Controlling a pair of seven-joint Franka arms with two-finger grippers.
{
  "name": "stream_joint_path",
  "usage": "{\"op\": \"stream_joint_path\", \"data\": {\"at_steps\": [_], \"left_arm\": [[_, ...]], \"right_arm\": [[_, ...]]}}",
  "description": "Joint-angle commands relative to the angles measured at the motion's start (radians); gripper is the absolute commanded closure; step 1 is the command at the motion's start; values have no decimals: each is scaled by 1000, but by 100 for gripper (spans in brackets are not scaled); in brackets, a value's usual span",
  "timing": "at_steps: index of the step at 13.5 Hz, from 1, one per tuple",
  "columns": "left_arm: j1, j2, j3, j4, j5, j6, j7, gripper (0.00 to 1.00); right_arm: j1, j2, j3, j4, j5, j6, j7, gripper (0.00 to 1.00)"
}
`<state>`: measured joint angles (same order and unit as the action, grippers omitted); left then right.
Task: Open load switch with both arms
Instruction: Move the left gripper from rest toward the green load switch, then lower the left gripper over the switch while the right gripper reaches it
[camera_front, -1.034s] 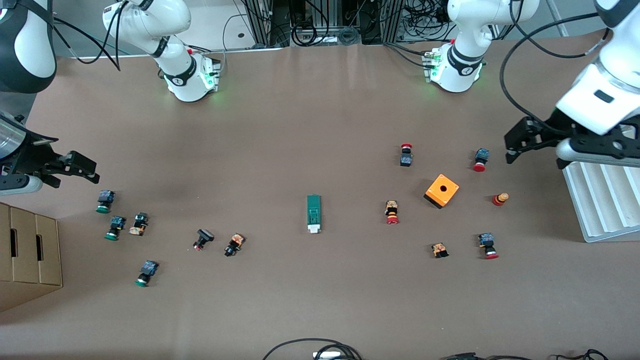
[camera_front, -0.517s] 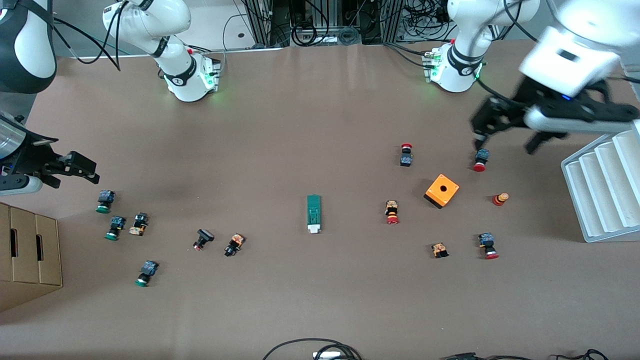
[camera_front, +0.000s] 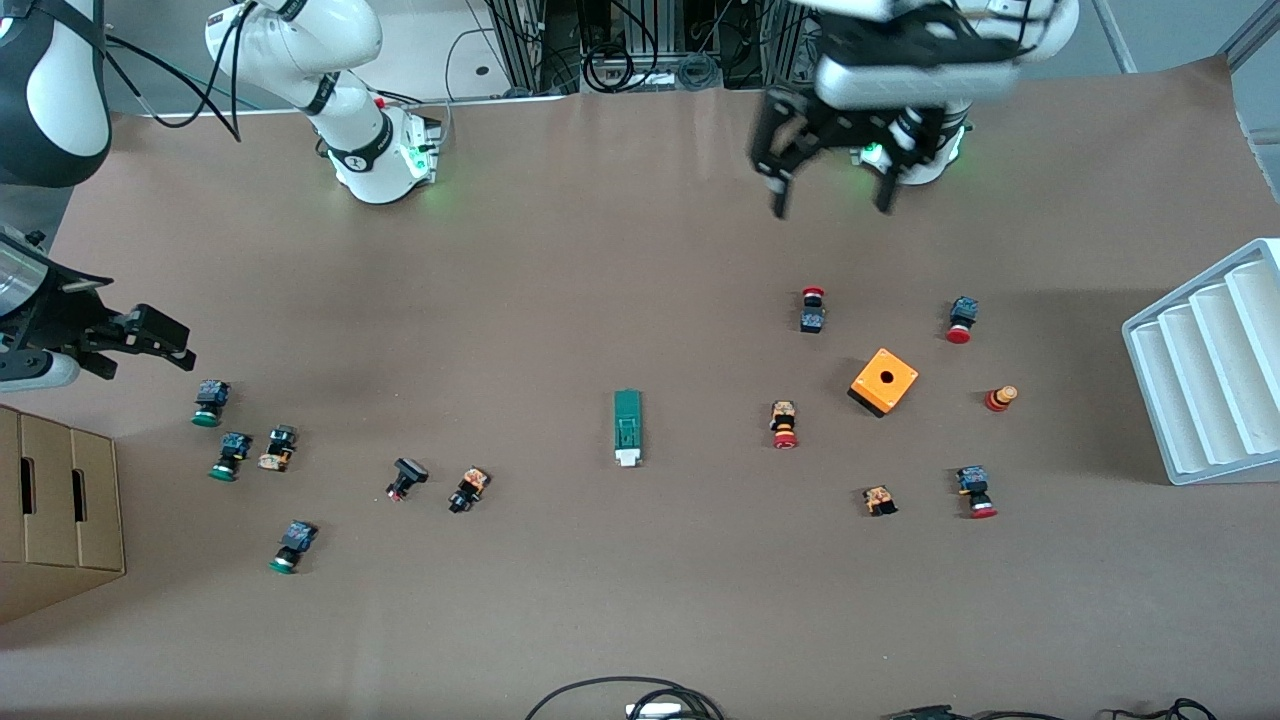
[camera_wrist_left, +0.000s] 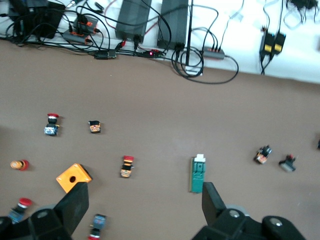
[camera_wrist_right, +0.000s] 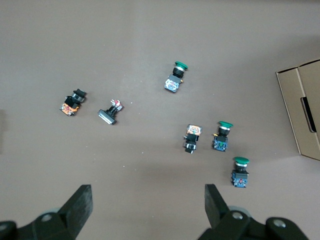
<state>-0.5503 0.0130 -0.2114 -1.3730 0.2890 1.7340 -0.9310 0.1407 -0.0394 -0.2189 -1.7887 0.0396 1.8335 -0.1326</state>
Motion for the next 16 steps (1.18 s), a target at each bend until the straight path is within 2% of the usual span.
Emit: {"op": "stream_joint_path", "data": {"at_steps": [1,5,7,11,14,16], "left_arm": [[-126,-22,7,-78,140,45,-211,0],[-227,10,-11,-119,246,87,-399,0],[-263,21,-31,-177,339,108,-471,0],[-266,99,-146,-294,597,139,-737,0],[-266,157,-192,-333,703,139,-863,0],[-261,209,-215,-366,813,139,-975,0]], "right_arm": [[0,10,1,20,-20,6,11,0],[2,9,1,20,-21,7,11,0],[2,10,1,20,-21,7,11,0],[-4,12,-3,20,-10,7,13,0],[-7,36,-8,35,-10,23,11,0],[-7,52,-17,52,-7,21,13,0]]}}
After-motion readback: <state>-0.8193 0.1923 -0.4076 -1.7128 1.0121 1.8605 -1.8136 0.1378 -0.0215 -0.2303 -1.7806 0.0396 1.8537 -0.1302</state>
